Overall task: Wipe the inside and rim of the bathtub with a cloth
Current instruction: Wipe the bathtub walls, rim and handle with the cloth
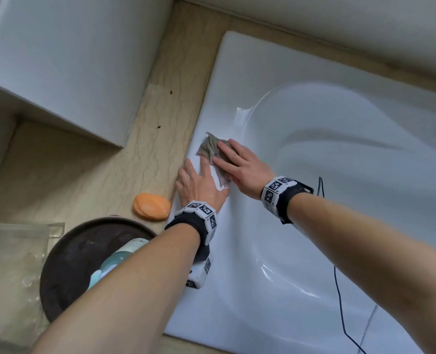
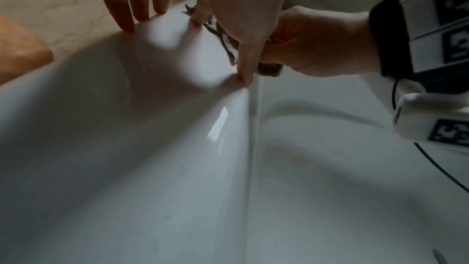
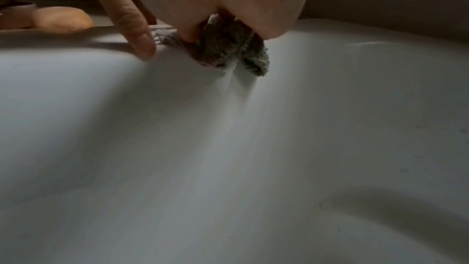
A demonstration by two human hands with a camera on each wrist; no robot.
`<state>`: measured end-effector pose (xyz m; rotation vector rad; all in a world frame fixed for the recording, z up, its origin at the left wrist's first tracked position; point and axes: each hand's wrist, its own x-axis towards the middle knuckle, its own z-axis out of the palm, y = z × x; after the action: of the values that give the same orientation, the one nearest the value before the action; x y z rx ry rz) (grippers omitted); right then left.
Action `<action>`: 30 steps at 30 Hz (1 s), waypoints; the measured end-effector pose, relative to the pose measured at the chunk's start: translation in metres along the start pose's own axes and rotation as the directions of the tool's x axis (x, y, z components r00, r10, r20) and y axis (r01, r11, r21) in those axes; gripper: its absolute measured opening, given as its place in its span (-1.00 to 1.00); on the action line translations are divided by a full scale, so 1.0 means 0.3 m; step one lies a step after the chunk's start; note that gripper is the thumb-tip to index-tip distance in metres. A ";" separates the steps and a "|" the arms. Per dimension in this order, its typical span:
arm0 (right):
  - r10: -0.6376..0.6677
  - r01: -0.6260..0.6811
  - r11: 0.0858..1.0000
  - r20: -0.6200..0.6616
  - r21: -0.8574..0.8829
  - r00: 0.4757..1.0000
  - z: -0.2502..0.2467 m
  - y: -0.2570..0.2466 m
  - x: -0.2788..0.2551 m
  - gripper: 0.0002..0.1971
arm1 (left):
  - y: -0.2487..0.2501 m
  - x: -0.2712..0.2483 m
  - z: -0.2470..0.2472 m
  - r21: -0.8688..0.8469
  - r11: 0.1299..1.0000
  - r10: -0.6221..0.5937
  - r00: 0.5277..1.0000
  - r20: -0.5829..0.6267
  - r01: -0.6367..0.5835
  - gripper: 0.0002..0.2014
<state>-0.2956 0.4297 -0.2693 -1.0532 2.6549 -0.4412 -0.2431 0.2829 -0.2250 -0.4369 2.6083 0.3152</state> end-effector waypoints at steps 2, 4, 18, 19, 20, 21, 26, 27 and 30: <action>0.033 -0.033 0.999 -0.015 -0.001 0.999 -0.024 0.031 0.039 -0.52 | 0.014 0.021 -0.011 0.024 1.000 -0.004 1.000 0.018 0.004 -0.01; 0.098 -0.098 0.995 -0.059 0.015 0.993 -0.055 0.078 0.083 -0.51 | 0.029 0.059 -0.028 0.040 0.999 0.005 0.999 0.033 -0.006 0.03; 0.120 -0.118 0.993 -0.176 0.022 0.977 -0.075 0.178 0.164 -0.47 | 0.178 0.323 -0.106 0.033 0.998 0.056 0.998 -0.027 -0.055 0.01; 0.125 -0.122 0.992 -0.171 0.026 0.977 -0.080 0.186 0.179 -0.47 | 0.191 0.334 -0.111 0.043 0.998 0.054 0.998 -0.029 -0.053 -0.01; 0.134 -0.131 0.991 -0.165 0.027 0.977 -0.088 0.195 0.197 -0.46 | 0.205 0.347 -0.117 0.047 0.998 0.053 0.998 -0.044 -0.051 -0.06; 0.147 -0.144 0.989 -0.159 0.027 0.976 -0.098 0.207 0.216 -0.45 | 0.220 0.361 -0.124 0.046 0.998 0.052 0.997 -0.061 -0.049 -0.13; 0.180 -0.181 0.984 -0.134 0.005 0.975 -0.162 0.312 0.294 -0.42 | 0.302 0.473 -0.170 0.040 0.997 0.065 0.996 -0.063 -0.063 -0.17; 0.184 -0.185 0.983 -0.135 0.008 0.974 -0.170 0.335 0.305 -0.41 | 0.318 0.495 -0.181 0.028 0.998 0.055 0.997 -0.055 -0.054 -0.15; 0.240 -0.238 0.971 -0.128 0.035 0.962 -0.186 0.391 0.330 -0.42 | 0.349 0.529 -0.196 0.056 0.998 0.028 1.000 0.010 -0.028 0.04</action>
<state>-0.4574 0.4523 -0.2726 -0.7064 2.8407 -0.4991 -0.4376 0.3228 -0.2368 -0.3794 2.6096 0.2518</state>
